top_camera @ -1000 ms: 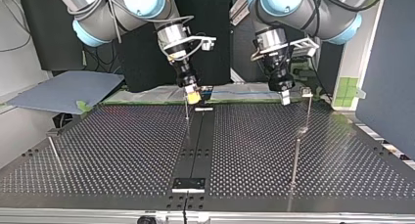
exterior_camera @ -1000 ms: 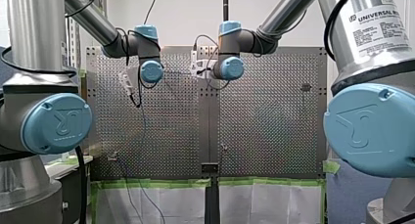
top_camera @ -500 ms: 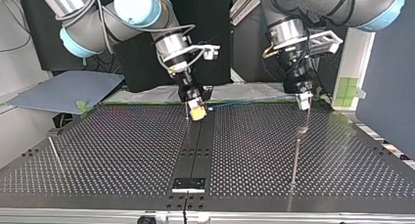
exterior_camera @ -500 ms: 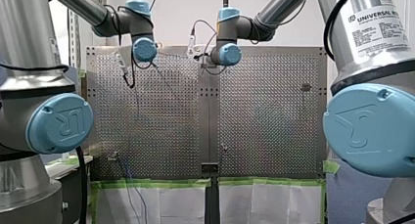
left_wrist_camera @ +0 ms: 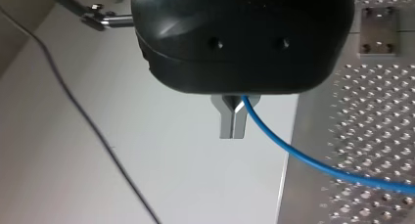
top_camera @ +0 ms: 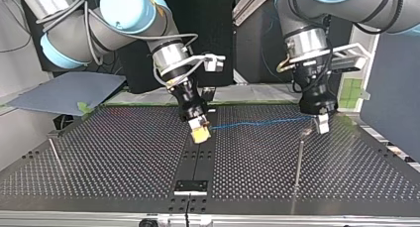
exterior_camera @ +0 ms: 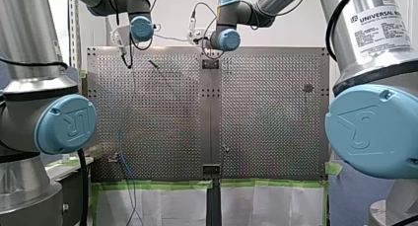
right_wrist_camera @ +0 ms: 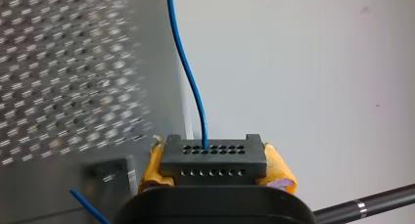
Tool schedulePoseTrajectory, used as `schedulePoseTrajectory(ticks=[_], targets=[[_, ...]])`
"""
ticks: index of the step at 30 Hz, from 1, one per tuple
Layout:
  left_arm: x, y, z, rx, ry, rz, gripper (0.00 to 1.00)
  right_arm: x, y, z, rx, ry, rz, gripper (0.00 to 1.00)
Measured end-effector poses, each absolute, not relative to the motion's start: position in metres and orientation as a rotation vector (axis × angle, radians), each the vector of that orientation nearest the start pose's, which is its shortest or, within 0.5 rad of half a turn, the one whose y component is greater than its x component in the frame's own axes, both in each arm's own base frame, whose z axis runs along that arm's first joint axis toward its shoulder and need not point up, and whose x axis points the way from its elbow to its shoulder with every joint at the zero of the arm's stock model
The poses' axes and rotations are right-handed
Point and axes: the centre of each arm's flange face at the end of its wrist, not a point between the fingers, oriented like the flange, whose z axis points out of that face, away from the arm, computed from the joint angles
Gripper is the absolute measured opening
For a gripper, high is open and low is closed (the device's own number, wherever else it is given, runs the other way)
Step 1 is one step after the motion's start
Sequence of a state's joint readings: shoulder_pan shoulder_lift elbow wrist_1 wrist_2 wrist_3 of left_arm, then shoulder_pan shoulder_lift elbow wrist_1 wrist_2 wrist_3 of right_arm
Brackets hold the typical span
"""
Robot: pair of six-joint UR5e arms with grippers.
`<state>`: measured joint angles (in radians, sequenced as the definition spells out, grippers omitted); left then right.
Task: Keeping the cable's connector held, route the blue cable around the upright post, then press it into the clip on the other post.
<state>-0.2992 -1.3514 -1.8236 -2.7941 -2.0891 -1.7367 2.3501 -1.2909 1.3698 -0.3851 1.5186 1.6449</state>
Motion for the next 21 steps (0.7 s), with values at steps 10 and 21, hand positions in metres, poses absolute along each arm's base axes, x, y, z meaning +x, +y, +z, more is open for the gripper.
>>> schedulePoseTrajectory(ticks=[10, 21], targets=[[0.387, -0.193, 0.525, -0.341, 1.27, -0.057, 0.0, 0.55, -0.36, 0.515, 1.415, -0.576, 2.107, 0.0], [0.418, -0.162, 0.523, -0.34, 1.341, -0.045, 0.0, 0.566, -0.379, 0.519, 1.411, -0.554, 2.122, 0.0]])
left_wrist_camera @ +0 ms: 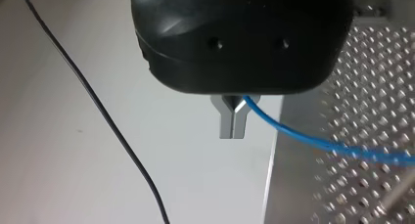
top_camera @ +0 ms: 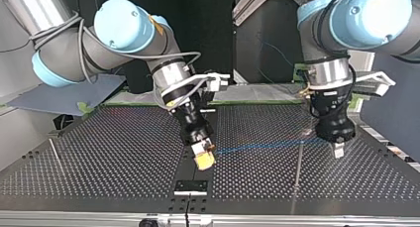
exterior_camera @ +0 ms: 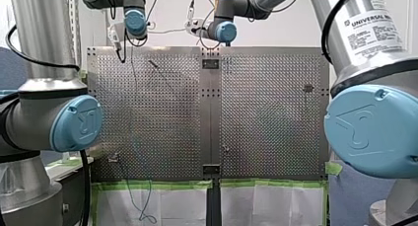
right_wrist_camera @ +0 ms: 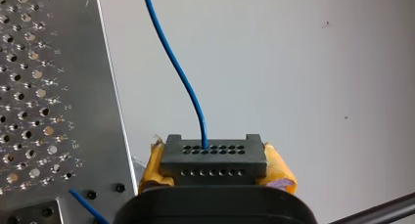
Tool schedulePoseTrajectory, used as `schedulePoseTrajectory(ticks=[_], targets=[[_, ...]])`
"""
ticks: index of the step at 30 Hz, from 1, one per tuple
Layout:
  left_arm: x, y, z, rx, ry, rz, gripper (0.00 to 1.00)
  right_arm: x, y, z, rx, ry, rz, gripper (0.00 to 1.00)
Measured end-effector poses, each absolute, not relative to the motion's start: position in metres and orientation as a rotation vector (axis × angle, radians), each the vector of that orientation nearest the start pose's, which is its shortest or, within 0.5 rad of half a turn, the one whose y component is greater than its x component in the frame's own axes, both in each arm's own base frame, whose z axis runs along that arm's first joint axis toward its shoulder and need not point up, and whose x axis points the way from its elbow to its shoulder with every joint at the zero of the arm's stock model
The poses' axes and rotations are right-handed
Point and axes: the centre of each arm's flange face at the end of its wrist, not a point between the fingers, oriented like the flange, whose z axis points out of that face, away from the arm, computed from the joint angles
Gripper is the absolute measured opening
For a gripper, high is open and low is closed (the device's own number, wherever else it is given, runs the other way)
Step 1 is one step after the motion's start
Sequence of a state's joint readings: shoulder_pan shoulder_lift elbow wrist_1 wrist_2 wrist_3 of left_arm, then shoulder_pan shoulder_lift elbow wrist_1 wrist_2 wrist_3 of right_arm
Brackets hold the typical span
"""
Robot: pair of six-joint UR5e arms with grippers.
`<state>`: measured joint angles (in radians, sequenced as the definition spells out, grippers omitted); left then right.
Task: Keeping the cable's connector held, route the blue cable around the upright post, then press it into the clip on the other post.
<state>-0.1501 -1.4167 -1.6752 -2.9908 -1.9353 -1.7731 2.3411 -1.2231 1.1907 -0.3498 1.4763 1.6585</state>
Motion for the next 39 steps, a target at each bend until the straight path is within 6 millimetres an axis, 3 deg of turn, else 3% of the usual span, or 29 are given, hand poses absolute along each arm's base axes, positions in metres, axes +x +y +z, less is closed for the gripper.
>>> schedulePoseTrajectory(ticks=[4, 11, 29, 39], targets=[[0.439, -0.15, 0.515, -0.34, 1.362, -0.042, 0.0, 0.571, -0.385, 0.517, 1.41, -0.551, 2.123, 0.0], [0.481, -0.123, 0.503, -0.335, 1.39, -0.032, 0.0, 0.586, -0.4, 0.497, 1.434, -0.562, 2.111, 0.0], [0.539, -0.046, 0.466, -0.34, 1.411, -0.047, 0.0, 0.61, -0.437, 0.44, 1.478, -0.608, 2.056, 0.0], [0.56, -0.058, 0.437, -0.267, 1.463, -0.146, 0.0, 0.609, -0.455, 0.415, 1.487, -0.642, 2.003, 0.0]])
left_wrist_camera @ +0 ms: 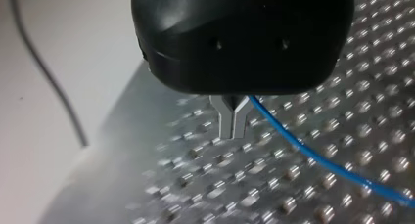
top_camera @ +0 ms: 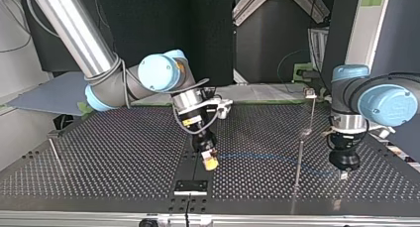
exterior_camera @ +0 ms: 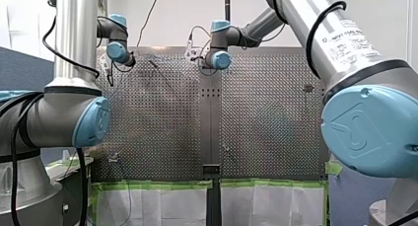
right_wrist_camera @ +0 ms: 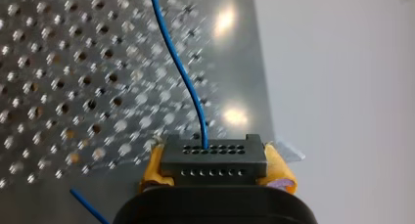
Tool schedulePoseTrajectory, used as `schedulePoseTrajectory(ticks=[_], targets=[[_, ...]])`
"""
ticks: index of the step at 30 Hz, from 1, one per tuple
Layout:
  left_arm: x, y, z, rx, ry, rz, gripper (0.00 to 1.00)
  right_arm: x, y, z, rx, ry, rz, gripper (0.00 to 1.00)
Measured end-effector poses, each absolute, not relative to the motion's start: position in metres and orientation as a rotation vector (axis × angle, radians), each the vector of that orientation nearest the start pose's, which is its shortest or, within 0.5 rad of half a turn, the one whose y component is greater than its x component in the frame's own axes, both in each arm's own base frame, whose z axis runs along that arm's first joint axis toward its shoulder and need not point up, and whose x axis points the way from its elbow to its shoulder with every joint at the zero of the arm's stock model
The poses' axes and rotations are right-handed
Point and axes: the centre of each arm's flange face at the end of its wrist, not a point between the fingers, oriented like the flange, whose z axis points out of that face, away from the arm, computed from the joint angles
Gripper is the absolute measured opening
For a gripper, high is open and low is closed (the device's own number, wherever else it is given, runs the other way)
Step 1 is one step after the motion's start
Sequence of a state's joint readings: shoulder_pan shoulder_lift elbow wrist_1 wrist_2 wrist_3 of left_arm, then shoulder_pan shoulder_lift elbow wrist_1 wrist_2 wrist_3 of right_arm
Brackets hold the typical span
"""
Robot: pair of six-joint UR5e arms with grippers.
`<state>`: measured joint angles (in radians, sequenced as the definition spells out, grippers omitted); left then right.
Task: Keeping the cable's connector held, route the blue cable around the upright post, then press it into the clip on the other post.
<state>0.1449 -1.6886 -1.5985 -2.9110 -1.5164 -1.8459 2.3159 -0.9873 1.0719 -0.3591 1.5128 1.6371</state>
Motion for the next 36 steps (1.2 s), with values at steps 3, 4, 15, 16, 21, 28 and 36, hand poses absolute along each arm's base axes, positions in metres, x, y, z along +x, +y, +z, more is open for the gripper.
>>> schedulePoseTrajectory(ticks=[3, 4, 15, 16, 21, 28, 36], targets=[[0.565, -0.065, 0.428, -0.241, 1.478, -0.18, 0.0, 0.608, -0.461, 0.407, 1.487, -0.655, 1.98, 0.0], [0.566, -0.066, 0.426, -0.237, 1.481, -0.186, 0.0, 0.607, -0.463, 0.405, 1.487, -0.659, 1.973, 0.0], [0.583, -0.072, 0.391, -0.212, 1.538, -0.232, 0.0, 0.608, -0.478, 0.365, 1.523, -0.712, 1.895, 0.0], [0.584, -0.072, 0.388, -0.212, 1.543, -0.233, 0.0, 0.609, -0.478, 0.36, 1.532, -0.716, 1.889, 0.0], [0.587, -0.076, 0.381, -0.215, 1.551, -0.24, 0.0, 0.612, -0.478, 0.337, 1.586, -0.736, 1.855, 0.0], [0.591, -0.085, 0.384, -0.221, 1.513, -0.301, 0.15, 0.615, -0.475, 0.323, 1.622, -0.744, 1.834, 0.0], [0.591, -0.097, 0.385, -0.261, 1.497, -0.386, 0.79, 0.614, -0.462, 0.284, 1.692, -0.763, 1.782, 0.0]])
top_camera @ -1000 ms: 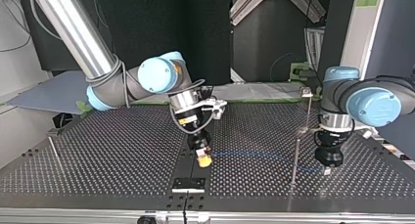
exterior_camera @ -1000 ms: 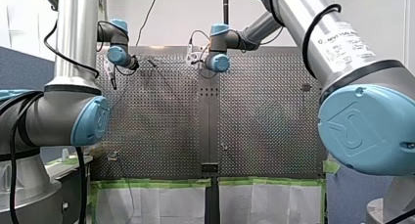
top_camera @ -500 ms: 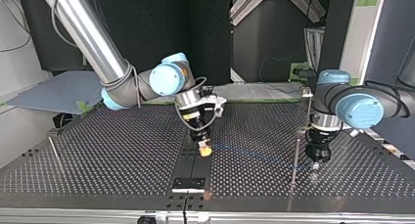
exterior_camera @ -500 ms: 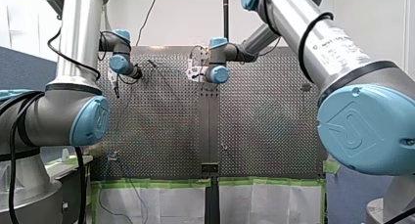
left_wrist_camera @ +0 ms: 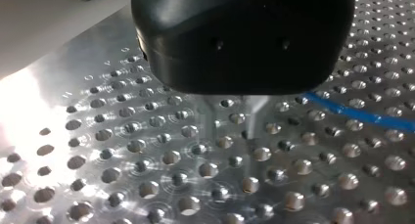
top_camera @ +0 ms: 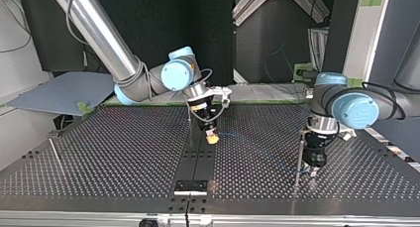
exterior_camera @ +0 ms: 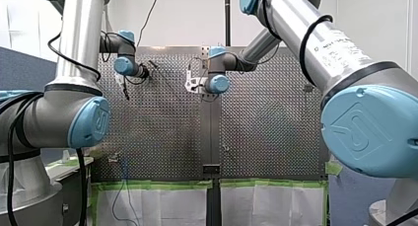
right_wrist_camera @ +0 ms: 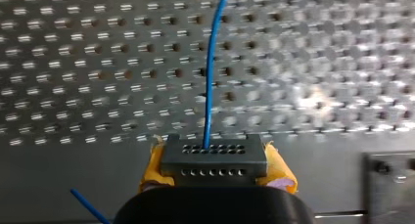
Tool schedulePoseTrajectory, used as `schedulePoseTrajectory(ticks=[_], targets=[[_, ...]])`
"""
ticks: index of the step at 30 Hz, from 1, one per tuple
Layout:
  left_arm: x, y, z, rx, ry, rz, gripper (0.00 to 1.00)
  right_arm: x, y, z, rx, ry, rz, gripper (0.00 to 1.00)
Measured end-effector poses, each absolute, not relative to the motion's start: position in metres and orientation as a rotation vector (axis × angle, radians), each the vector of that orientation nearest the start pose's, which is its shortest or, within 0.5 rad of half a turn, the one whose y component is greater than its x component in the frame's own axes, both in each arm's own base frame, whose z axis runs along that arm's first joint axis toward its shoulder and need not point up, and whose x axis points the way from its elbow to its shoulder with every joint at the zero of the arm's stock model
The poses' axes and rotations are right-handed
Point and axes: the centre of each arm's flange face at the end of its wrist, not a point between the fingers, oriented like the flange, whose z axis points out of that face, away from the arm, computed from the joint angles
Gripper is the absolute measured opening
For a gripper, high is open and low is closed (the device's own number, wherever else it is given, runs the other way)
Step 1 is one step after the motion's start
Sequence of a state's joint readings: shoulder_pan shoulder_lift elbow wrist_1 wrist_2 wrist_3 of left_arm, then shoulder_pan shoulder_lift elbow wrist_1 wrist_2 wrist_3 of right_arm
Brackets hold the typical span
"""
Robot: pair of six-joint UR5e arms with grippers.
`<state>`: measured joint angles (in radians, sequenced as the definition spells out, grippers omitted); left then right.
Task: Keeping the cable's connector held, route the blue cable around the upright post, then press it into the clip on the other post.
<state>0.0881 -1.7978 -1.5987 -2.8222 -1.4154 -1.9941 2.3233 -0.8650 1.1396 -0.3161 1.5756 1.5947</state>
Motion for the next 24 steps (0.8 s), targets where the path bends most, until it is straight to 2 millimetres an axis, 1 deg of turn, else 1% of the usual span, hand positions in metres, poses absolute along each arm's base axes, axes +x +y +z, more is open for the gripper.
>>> schedulePoseTrajectory(ticks=[3, 8, 9, 10, 11, 13, 14, 16, 18, 21, 24], targets=[[0.588, -0.097, 0.382, -0.296, 1.515, -0.38, 0.79, 0.611, -0.457, 0.27, 1.72, -0.774, 1.76, 0.0], [0.583, -0.098, 0.376, -0.329, 1.561, -0.353, 0.79, 0.608, -0.452, 0.257, 1.744, -0.786, 1.739, 0.0], [0.582, -0.099, 0.374, -0.331, 1.571, -0.351, 0.84, 0.608, -0.451, 0.256, 1.746, -0.788, 1.736, 0.0], [0.582, -0.099, 0.371, -0.333, 1.582, -0.351, 0.87, 0.607, -0.45, 0.254, 1.748, -0.791, 1.732, 0.0], [0.582, -0.101, 0.366, -0.333, 1.598, -0.351, 0.87, 0.607, -0.45, 0.252, 1.751, -0.795, 1.726, 0.0], [0.584, -0.103, 0.358, -0.331, 1.621, -0.351, 0.95, 0.605, -0.449, 0.248, 1.755, -0.8, 1.719, 0.0], [0.585, -0.105, 0.352, -0.325, 1.634, -0.35, 0.95, 0.604, -0.448, 0.246, 1.758, -0.803, 1.713, 0.0], [0.587, -0.107, 0.345, -0.317, 1.647, -0.348, 0.99, 0.603, -0.447, 0.242, 1.764, -0.806, 1.706, 0.0], [0.589, -0.109, 0.339, -0.313, 1.656, -0.348, 0.99, 0.602, -0.446, 0.237, 1.769, -0.81, 1.697, 0.0], [0.591, -0.11, 0.335, -0.312, 1.658, -0.35, 0.99, 0.6, -0.445, 0.228, 1.778, -0.815, 1.686, 0.0], [0.591, -0.11, 0.334, -0.314, 1.659, -0.35, 0.99, 0.6, -0.444, 0.214, 1.797, -0.822, 1.67, 0.0]])
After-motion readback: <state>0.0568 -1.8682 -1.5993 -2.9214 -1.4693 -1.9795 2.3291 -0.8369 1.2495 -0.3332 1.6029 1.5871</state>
